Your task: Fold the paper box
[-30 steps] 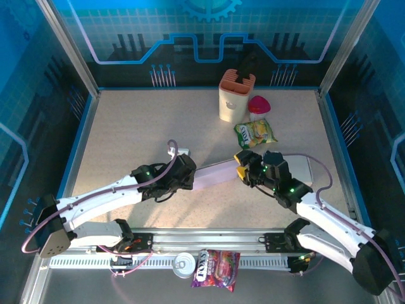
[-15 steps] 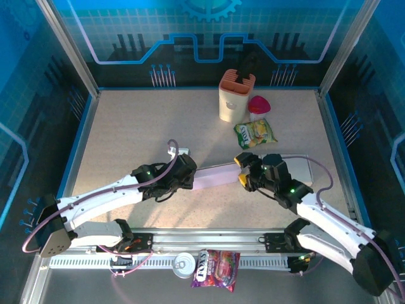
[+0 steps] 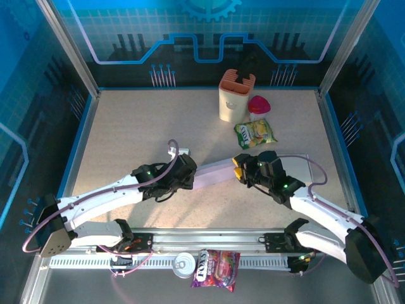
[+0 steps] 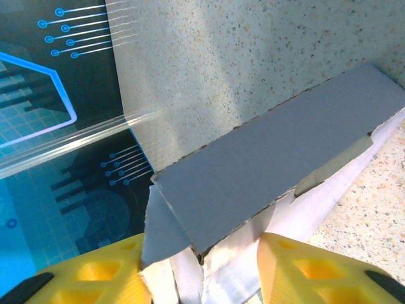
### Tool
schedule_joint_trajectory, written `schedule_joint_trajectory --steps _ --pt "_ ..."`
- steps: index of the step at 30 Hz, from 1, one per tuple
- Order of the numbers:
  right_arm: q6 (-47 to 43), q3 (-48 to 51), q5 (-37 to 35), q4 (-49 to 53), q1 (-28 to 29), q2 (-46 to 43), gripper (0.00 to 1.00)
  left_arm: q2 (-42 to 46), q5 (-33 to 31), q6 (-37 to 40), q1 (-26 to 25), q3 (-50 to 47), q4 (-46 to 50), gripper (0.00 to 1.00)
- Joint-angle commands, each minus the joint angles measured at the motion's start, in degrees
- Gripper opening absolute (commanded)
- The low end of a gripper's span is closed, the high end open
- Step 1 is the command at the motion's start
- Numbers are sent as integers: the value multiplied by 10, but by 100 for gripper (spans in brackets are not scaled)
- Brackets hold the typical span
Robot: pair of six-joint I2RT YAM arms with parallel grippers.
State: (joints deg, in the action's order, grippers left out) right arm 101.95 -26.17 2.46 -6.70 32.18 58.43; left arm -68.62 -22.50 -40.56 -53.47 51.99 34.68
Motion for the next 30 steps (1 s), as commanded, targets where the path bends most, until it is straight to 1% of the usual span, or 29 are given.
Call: schedule_joint_trajectory --steps 1,6,10,13,17,19,21,24,26,30 --pt "-3 9 1 -4 -2 15 38 18 10 1 -5 10 17 23" --pt "-5 8 -2 -9 1 33 28 51 26 -10 -4 6 10 38" --pt "-6 8 -7 -12 6 41 27 80 45 -23 -2 6 7 45" --pt "-6 9 -8 -10 8 44 26 100 64 -37 12 -1 1 50" --pt "-6 12 -13 -6 10 45 24 116 109 -52 45 -22 -16 52" --pt "-4 15 -16 -8 10 45 22 115 134 -61 72 -36 -19 52" --pt "-5 16 -16 -9 10 46 22 113 153 -69 95 -54 -27 52" --pt "-5 15 -15 -10 10 47 21 119 190 -79 129 -86 -67 52" --pt "-5 15 -15 -11 10 50 21 118 204 -81 139 -90 -87 52" --pt "-6 12 -12 -15 10 57 21 104 210 -82 140 -90 -105 51"
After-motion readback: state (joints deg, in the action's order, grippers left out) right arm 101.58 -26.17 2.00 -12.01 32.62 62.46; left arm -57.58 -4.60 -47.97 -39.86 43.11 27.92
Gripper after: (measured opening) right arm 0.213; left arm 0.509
